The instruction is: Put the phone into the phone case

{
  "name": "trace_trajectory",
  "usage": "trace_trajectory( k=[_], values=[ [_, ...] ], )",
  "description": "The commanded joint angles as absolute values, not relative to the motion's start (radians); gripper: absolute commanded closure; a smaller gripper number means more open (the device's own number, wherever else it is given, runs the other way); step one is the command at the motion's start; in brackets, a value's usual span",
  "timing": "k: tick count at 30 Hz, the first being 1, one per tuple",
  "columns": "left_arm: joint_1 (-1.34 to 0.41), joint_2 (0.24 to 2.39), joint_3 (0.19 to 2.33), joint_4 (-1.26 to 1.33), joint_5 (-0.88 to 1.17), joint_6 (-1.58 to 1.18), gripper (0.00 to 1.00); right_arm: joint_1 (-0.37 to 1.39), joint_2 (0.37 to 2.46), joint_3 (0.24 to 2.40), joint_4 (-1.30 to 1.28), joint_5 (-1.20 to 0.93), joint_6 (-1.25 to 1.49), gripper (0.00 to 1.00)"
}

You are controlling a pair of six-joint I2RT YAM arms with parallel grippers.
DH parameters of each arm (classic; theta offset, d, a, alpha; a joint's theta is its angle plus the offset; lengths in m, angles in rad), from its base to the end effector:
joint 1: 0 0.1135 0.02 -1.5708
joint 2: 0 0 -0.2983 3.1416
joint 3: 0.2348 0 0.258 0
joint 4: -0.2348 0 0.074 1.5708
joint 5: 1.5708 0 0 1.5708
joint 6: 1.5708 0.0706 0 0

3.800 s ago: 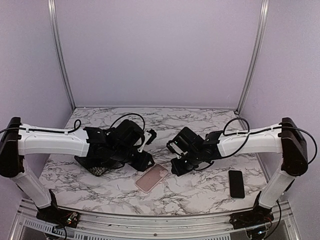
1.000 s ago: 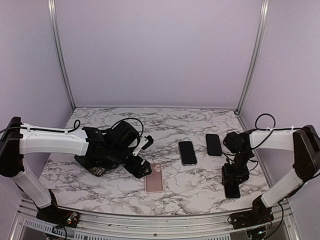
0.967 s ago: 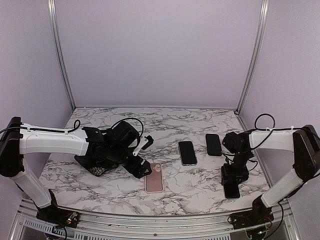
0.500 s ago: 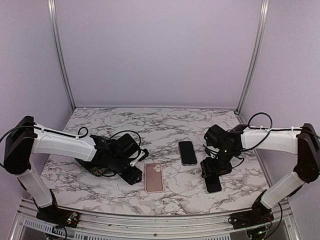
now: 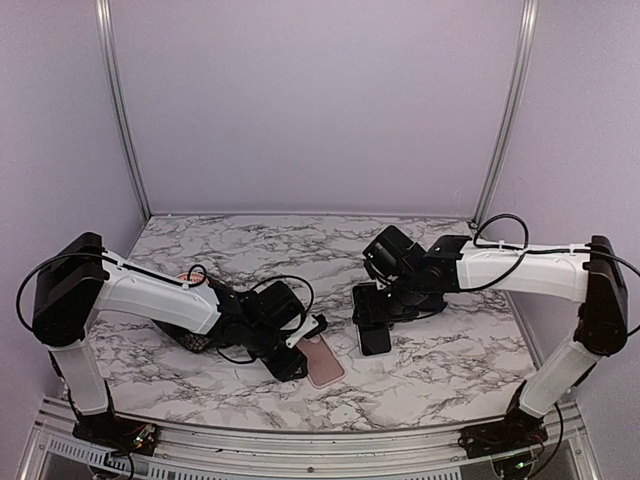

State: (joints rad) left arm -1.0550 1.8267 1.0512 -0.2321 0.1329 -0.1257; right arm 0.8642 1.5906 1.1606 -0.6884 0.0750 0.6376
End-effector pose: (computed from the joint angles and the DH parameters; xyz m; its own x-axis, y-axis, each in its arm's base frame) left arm 0.1860 -0.3470 0.1475 -0.5262 0.6762 -0.5156 0.8378 0.5162 -0.1781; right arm 0.2262 0.2568 0.2318 -0.9080 -0.1494 -0.3914 -0.2447 0.9474 0.2061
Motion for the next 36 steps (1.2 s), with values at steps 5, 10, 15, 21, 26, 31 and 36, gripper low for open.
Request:
trace_trajectory(
  k=[5, 10, 15, 21, 26, 31, 36],
  values=[
    [-0.982, 1.666, 0.944, -0.117, 0.148, -0.259, 0.56, 0.967, 1.656, 1.244, -0.573, 0.154, 0.631, 0.62],
    [-0.851, 1.469, 0.815, -0.095, -0.026, -0.386, 0.44, 1.082, 1.762, 1.323, -0.507, 0.177, 0.585, 0.6],
    [-0.803, 1.425, 0.782, -0.099, -0.059, -0.42, 0.41, 1.137, 1.86, 1.397, -0.547, 0.212, 0.542, 0.61],
    [-0.795, 1.418, 0.773, -0.102, -0.06, -0.422, 0.41, 1.159, 1.897, 1.421, -0.612, 0.25, 0.53, 0.62],
    [-0.79, 1.419, 0.777, -0.107, -0.06, -0.412, 0.41, 1.165, 1.905, 1.434, -0.643, 0.257, 0.516, 0.62],
    [-0.788, 1.423, 0.779, -0.11, -0.057, -0.409, 0.41, 1.166, 1.91, 1.443, -0.667, 0.298, 0.52, 0.63],
    [-0.785, 1.421, 0.779, -0.113, -0.063, -0.407, 0.41, 1.166, 1.93, 1.418, -0.669, 0.239, 0.556, 0.64]
  ],
)
